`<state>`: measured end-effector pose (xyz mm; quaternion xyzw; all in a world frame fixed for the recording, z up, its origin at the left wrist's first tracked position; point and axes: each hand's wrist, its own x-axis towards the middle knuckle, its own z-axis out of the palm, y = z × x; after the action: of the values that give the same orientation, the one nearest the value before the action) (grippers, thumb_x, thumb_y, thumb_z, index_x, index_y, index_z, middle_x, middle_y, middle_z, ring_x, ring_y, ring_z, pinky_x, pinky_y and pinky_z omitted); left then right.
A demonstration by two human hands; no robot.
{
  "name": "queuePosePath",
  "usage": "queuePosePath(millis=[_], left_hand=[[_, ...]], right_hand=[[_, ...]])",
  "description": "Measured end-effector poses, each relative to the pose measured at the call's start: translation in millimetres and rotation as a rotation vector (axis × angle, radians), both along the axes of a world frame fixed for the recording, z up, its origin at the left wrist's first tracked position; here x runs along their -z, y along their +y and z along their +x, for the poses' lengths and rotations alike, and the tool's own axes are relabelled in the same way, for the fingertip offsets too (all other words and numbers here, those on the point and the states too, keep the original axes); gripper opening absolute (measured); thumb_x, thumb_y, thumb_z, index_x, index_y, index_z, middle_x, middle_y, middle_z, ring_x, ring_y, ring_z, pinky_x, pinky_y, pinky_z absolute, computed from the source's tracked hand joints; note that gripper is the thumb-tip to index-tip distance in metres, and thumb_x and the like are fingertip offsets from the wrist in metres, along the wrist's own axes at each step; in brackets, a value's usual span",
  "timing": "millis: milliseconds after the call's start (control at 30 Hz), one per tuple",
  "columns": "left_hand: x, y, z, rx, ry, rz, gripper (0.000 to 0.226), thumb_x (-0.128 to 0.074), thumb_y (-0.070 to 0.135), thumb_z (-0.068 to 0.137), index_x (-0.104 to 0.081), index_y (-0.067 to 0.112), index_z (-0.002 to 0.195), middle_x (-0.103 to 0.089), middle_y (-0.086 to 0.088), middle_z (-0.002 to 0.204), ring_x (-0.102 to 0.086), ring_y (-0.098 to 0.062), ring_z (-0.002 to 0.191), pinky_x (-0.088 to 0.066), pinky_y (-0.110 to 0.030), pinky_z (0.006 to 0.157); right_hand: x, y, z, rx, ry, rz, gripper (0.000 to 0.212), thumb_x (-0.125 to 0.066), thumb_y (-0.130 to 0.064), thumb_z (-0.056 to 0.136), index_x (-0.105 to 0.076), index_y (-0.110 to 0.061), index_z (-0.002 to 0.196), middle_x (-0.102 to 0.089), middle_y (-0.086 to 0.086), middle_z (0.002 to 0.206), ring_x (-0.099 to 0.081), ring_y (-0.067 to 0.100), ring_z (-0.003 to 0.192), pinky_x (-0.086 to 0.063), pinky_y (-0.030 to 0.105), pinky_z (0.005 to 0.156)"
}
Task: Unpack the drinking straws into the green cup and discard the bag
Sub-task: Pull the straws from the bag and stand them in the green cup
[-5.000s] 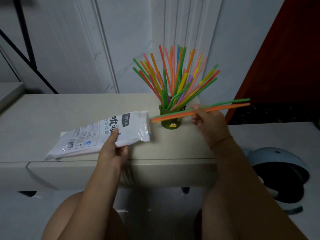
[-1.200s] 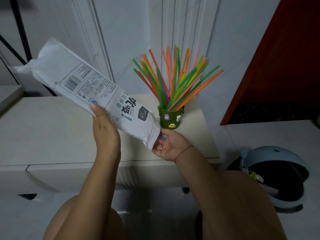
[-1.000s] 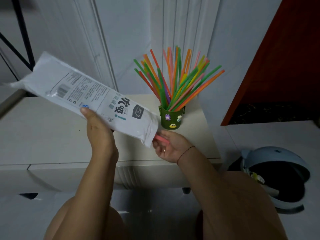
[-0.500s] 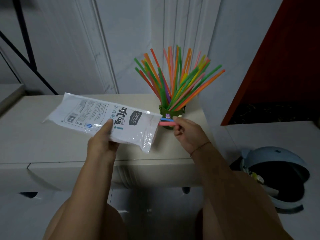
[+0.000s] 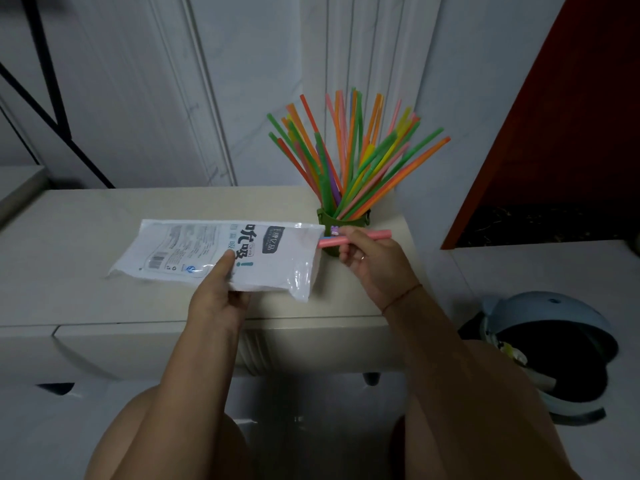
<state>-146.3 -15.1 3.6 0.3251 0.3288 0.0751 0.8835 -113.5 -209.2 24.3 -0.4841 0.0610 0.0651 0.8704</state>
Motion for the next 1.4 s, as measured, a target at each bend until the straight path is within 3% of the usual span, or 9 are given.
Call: queuePosePath(millis=[133,333,500,700,800,1033,1133,1233,1400], left_hand=[[1.7,10.7,-1.2,-0.083,-0.030,-0.082,0.012,-0.067,0.008,0.085,-0.063,0.017,0.092,-0.074,0.001,0.065,-0.072,-0.010,0.061,-0.059,-0.029,0.055],[0.5,-8.6,-0.2,0.076,-0.076,-0.187,0.018,-0.067,0.007,0.083,-0.063,0.013,0.100,-0.075,-0.005,0.075,-0.073,-0.016,0.066,-0.060,-0.032,0.062],[-3.0,-23.2,-4.6,0.099,-0.069,-0.209,0.016,-0.063,-0.001,0.085,-0.065,0.012,0.093,-0.076,-0.007,0.078,-0.073,-0.018,0.070,-0.057,-0.039,0.073],[-3.5,-13.6,-2.1,-0.001,-0.076,-0.184,0.017,-0.061,-0.004,0.086,-0.063,0.011,0.092,-0.074,-0.004,0.067,-0.072,-0.014,0.060,-0.060,-0.029,0.057],[-2.0,-7.4,-1.3,-0.042,-0.081,-0.185,0.017,-0.062,-0.005,0.085,-0.063,0.011,0.092,-0.075,-0.003,0.068,-0.072,-0.014,0.062,-0.060,-0.029,0.062],[-0.4,-24.7,-3.3,-0.019,-0.016,-0.134,0.014,-0.063,-0.004,0.085,-0.062,0.011,0.085,-0.072,-0.001,0.059,-0.069,-0.010,0.053,-0.059,-0.025,0.057],[-2.7,-26.6,-3.5,-0.019,-0.014,-0.123,0.015,-0.062,-0.004,0.085,-0.062,0.011,0.085,-0.071,-0.001,0.058,-0.069,-0.009,0.052,-0.058,-0.024,0.057],[-2.3,-18.3,-4.3,-0.038,-0.010,-0.109,0.016,-0.063,-0.003,0.085,-0.062,0.013,0.086,-0.071,0.000,0.058,-0.069,-0.009,0.052,-0.058,-0.025,0.060],[1.1,-0.3,-6.9,-0.081,-0.008,-0.079,0.018,-0.062,-0.001,0.087,-0.061,0.016,0.083,-0.070,0.005,0.056,-0.068,-0.006,0.052,-0.057,-0.024,0.064]], right_hand=[[-12.8,-22.8,8.5,0.152,-0.014,-0.126,0.017,-0.052,-0.003,0.090,-0.061,-0.001,0.076,-0.057,0.001,0.046,-0.053,0.005,0.039,-0.048,0.018,0.043],[-14.0,-7.1,-0.1,-0.019,-0.093,-0.294,0.018,-0.047,-0.009,0.095,-0.061,-0.002,0.087,-0.062,0.011,0.067,-0.058,0.005,0.045,-0.053,0.019,0.049],[-8.8,9.8,-7.2,-0.086,-0.086,-0.265,0.014,-0.049,-0.008,0.093,-0.060,-0.006,0.084,-0.057,0.012,0.066,-0.056,0.007,0.044,-0.052,0.020,0.047],[-11.1,-0.4,-7.0,-0.008,-0.107,-0.242,0.015,-0.048,-0.001,0.091,-0.059,-0.001,0.081,-0.059,0.003,0.052,-0.053,0.008,0.043,-0.046,0.019,0.044],[-15.6,-11.7,-3.5,0.068,-0.093,-0.202,0.020,-0.046,0.001,0.090,-0.055,-0.002,0.073,-0.053,-0.002,0.040,-0.048,0.007,0.038,-0.041,0.019,0.039],[-12.0,1.5,-11.3,-0.092,-0.089,-0.217,0.017,-0.055,-0.007,0.091,-0.060,0.005,0.102,-0.055,0.010,0.068,-0.055,0.009,0.053,-0.052,0.019,0.052],[-6.8,7.1,-13.2,-0.113,-0.108,-0.229,0.013,-0.057,-0.006,0.090,-0.060,0.002,0.099,-0.055,0.010,0.069,-0.055,0.008,0.054,-0.054,0.020,0.055],[-11.0,-0.1,-9.4,-0.034,-0.120,-0.284,0.016,-0.055,-0.004,0.090,-0.061,0.008,0.099,-0.057,0.010,0.067,-0.057,0.007,0.052,-0.055,0.020,0.055],[-35.8,-38.2,14.4,0.253,-0.219,-0.439,0.014,-0.055,-0.003,0.089,-0.061,-0.002,0.077,-0.059,-0.002,0.042,-0.057,0.005,0.040,-0.052,0.017,0.047]])
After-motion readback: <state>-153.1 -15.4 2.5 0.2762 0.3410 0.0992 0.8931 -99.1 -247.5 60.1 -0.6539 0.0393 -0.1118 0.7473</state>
